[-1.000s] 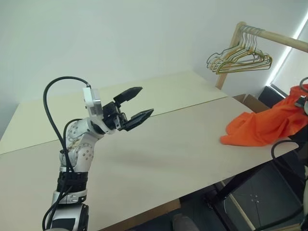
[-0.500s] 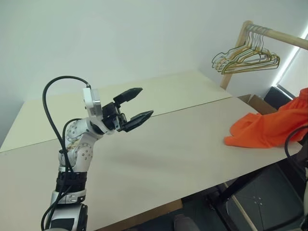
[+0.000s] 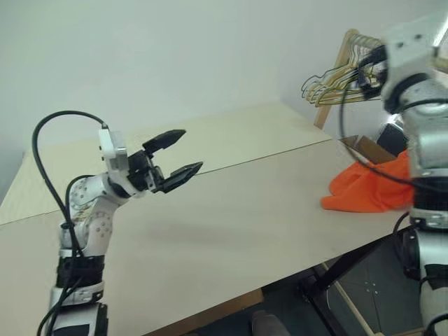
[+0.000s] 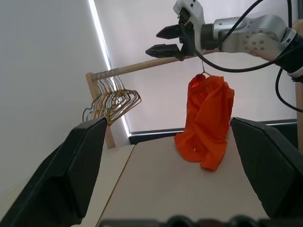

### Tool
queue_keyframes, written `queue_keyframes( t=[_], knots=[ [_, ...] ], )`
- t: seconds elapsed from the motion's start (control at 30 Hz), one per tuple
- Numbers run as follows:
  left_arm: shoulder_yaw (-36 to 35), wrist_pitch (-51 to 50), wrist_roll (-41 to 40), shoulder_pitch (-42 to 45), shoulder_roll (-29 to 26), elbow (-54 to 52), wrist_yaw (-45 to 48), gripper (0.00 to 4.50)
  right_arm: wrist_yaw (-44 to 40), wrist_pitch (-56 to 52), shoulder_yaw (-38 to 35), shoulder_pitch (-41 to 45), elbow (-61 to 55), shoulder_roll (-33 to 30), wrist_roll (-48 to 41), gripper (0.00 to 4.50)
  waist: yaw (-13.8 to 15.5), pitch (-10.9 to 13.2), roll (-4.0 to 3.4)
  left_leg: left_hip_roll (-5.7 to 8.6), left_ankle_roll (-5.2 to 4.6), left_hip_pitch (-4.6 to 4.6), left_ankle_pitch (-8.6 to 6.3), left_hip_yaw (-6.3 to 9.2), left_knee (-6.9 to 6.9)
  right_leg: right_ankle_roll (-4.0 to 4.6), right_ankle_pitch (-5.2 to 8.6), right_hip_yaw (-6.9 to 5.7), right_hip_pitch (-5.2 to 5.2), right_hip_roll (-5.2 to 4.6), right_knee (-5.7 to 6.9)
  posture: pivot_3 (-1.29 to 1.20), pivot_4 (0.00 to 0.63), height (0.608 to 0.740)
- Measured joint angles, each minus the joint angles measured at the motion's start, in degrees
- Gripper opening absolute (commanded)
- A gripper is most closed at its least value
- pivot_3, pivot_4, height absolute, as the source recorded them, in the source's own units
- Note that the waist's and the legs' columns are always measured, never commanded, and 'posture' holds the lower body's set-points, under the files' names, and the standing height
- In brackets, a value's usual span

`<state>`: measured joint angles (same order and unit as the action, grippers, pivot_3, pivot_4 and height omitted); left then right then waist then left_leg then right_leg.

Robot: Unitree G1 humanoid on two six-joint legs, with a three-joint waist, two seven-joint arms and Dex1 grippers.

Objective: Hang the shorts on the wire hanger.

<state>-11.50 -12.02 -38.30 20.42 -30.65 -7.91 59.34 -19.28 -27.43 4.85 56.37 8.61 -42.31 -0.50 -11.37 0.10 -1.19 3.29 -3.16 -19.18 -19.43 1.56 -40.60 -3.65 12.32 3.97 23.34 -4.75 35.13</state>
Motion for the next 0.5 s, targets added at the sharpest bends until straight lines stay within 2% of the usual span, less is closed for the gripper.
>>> queue_keyframes(
  t=[0.13, 0.27, 0.5],
  knots=[
    [-1.67, -2.29, 0.18, -5.02, -4.37, -3.07, -1.82, 4.50, -7.16, 3.08, 4.33, -1.65, -1.81, 3.03, 0.29, 4.45, 0.81, 0.09, 0.20, 0.02, 0.05, -0.06, 0.02, 0.03, 0.00, 0.03, -0.01, -0.02, 0.18, -0.01, 0.07, -0.10, 0.000, 0.740],
    [-4.85, -3.52, 0.52, -11.12, -7.17, -6.58, -3.97, 4.50, -14.59, 8.49, 8.21, -5.41, -4.85, 3.30, 0.77, 4.45, 2.45, 0.12, 0.31, 0.10, 0.45, -0.45, 0.25, 0.03, 0.01, 0.05, -0.01, -0.02, 0.84, -0.06, 0.39, -0.03, 0.000, 0.740],
    [-11.81, -7.13, -0.42, -23.23, -9.65, -16.05, -7.43, 4.50, -28.28, 10.73, 9.81, -12.38, -9.98, 2.52, -2.72, 4.45, 6.27, 0.30, 0.58, 0.11, 0.42, -0.47, 0.22, 0.01, 0.01, 0.22, 0.09, -0.09, 0.94, -0.08, 0.62, 0.02, 0.000, 0.740]
  ],
)
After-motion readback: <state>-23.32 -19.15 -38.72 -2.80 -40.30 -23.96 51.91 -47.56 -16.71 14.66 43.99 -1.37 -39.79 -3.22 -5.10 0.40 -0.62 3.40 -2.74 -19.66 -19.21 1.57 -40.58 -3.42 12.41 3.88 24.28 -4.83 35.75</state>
